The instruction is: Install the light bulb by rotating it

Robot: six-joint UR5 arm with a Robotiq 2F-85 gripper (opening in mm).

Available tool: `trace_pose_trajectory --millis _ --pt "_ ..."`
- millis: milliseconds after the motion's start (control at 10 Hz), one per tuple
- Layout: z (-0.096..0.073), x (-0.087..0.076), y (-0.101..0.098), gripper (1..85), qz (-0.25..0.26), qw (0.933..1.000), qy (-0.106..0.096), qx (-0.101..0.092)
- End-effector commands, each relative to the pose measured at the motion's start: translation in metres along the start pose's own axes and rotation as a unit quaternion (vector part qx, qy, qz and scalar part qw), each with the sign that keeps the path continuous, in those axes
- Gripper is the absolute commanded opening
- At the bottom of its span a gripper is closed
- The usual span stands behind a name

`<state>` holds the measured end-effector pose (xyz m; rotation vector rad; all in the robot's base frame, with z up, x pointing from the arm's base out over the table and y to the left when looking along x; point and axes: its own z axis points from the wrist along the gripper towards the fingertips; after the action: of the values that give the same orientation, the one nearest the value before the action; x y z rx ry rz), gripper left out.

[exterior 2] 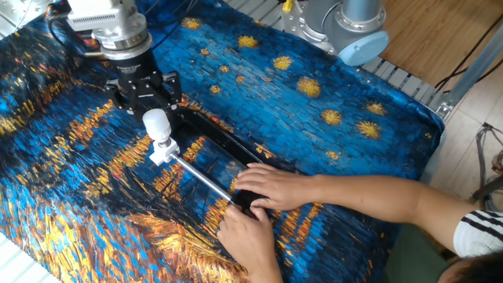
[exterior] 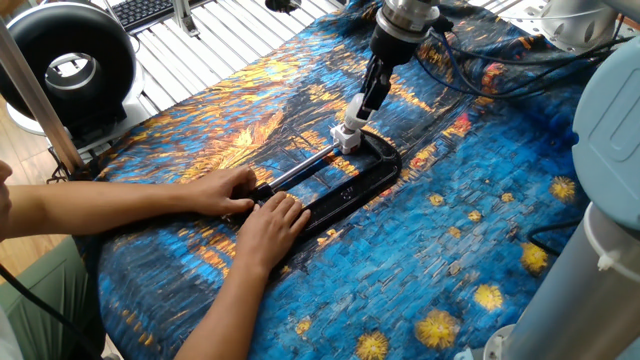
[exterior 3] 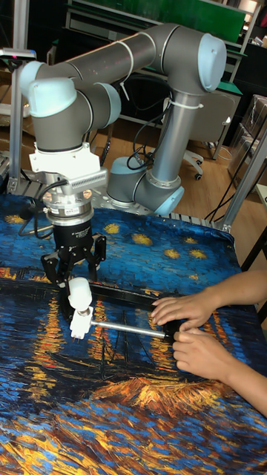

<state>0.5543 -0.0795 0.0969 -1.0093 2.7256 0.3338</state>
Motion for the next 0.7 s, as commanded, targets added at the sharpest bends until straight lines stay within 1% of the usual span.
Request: trace_pose_trajectory --millis 0,200,600 --pt "-0.0011 -0.0018 0.0025 63.3 0.011 0.9999 -0.01 -0.006" --pt "-0.0014 -0.0015 0.0039 63.3 0.015 0.9998 -0.012 -0.008" --pt "-0.0016 0.0017 0.0015 64.3 0.004 0.9999 -0.009 -0.003"
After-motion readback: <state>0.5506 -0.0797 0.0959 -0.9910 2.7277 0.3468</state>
